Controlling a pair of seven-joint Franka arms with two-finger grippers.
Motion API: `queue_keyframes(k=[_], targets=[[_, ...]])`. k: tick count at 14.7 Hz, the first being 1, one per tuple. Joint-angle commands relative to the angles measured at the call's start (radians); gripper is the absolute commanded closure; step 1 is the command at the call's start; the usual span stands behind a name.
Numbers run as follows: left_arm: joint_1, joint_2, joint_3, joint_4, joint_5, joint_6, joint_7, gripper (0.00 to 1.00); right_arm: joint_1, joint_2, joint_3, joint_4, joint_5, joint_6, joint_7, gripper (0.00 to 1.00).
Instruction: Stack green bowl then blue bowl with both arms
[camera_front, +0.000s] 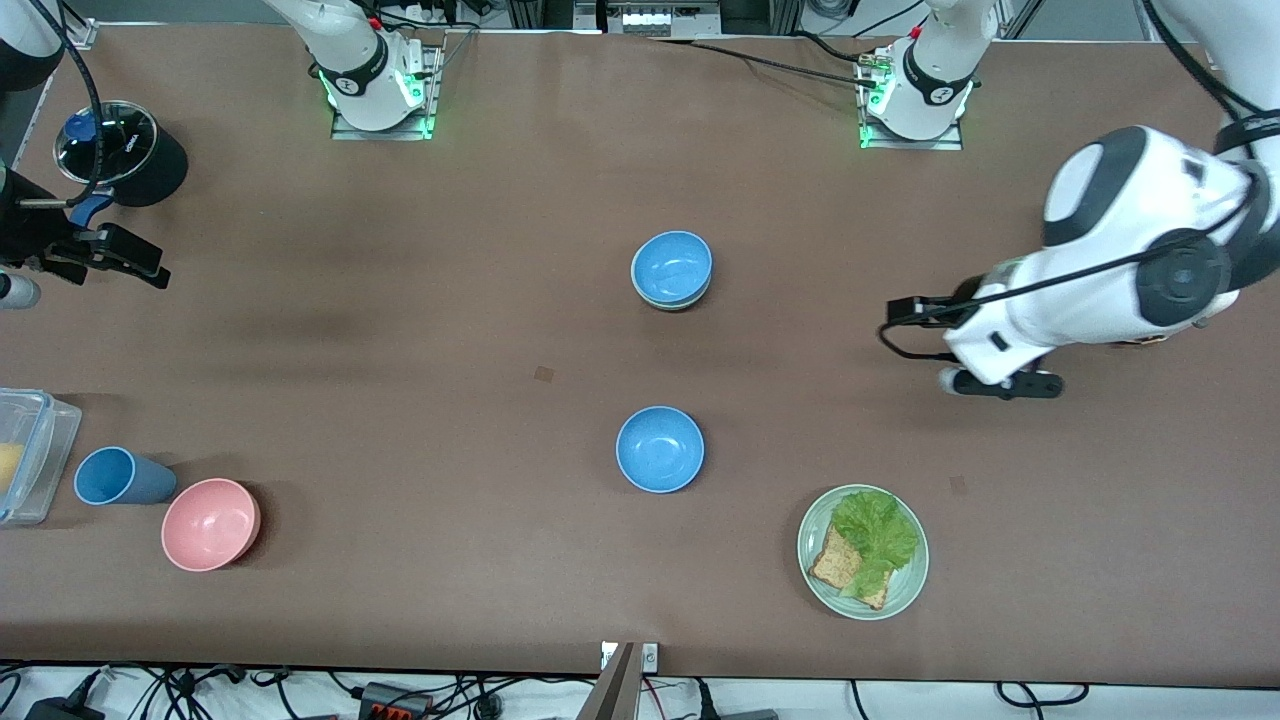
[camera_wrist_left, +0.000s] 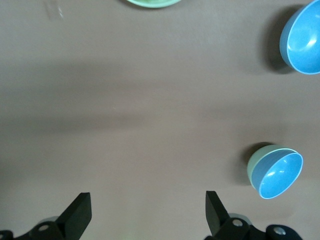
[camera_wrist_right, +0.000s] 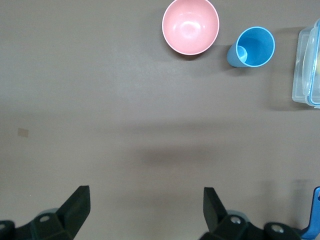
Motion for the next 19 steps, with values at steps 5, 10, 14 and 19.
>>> queue_keyframes(k=[5,10,14,19], targets=[[-0.366,-0.303,0.576,-0.201,-0.138,0.159,0.141,0.0,-0.016,-0.004,0.013,0.01,0.003,-0.022,-0.007,0.0],[-0.447,-0.423,0.688,-0.207,-0.127,0.035,0.155,0.0,-0.016,-0.006,0.01,0.011,0.001,-0.04,-0.001,0.0],[-0.447,-0.427,0.656,-0.21,-0.125,0.042,0.152,0.0,-0.016,-0.006,0.01,0.011,0.001,-0.039,-0.001,0.0],[-0.452,-0.432,0.614,-0.187,-0.087,0.007,0.159,0.0,-0.016,-0.006,0.01,0.011,0.0,-0.034,0.001,0.0]])
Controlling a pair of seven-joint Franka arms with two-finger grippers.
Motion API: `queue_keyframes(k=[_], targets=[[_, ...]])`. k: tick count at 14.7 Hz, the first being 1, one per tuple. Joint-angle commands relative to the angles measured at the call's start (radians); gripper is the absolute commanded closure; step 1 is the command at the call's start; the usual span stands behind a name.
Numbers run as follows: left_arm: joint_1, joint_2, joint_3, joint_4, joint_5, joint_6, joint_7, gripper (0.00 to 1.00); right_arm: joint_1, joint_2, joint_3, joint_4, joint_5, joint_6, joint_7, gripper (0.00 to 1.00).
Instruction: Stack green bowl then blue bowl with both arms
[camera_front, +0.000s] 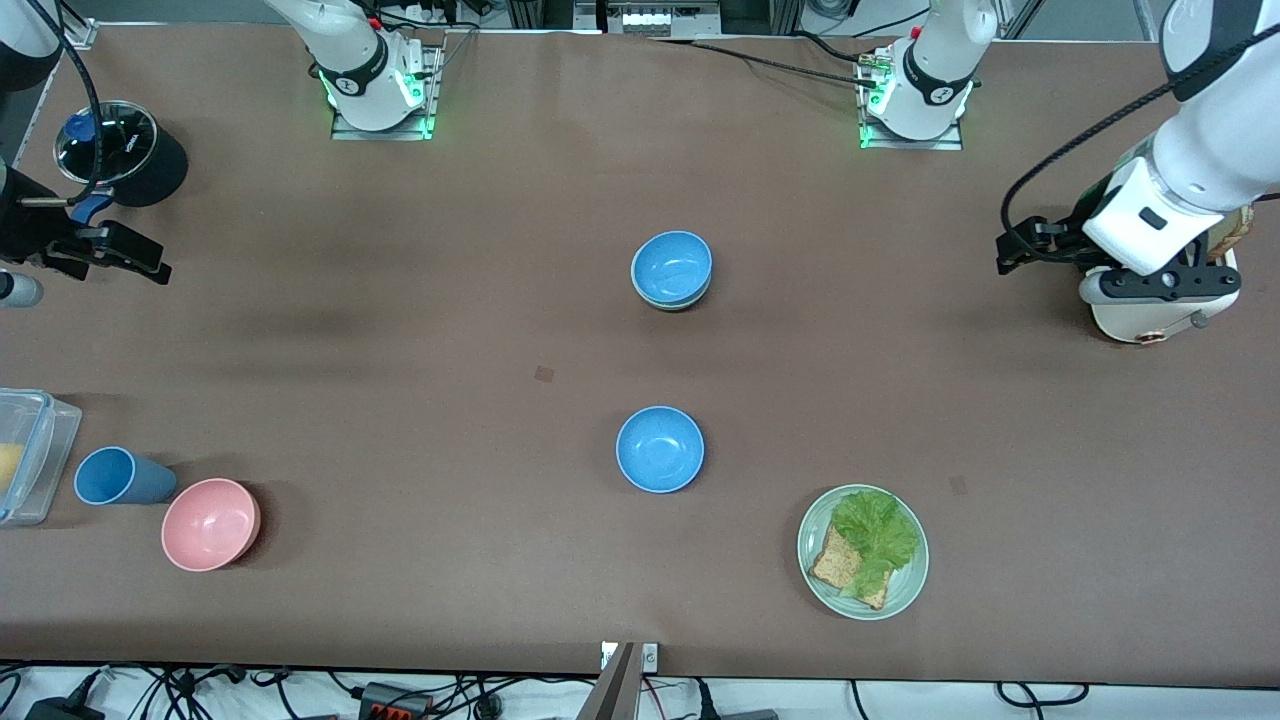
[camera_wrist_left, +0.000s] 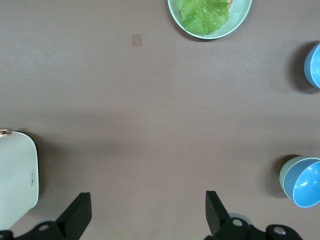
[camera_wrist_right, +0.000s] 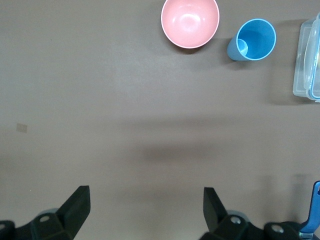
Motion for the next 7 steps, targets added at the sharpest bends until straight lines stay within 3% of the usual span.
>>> queue_keyframes(k=[1,7], targets=[[0.002,-0.015,-0.015,0.005,0.029,-0.022,0.023,0.0,-0.012,-0.006,0.01,0.011,0.001,-0.014,0.001,0.0],[0.005,-0.001,-0.015,0.009,0.022,-0.028,0.021,0.0,-0.012,-0.006,0.01,0.012,-0.006,-0.016,-0.002,0.0]])
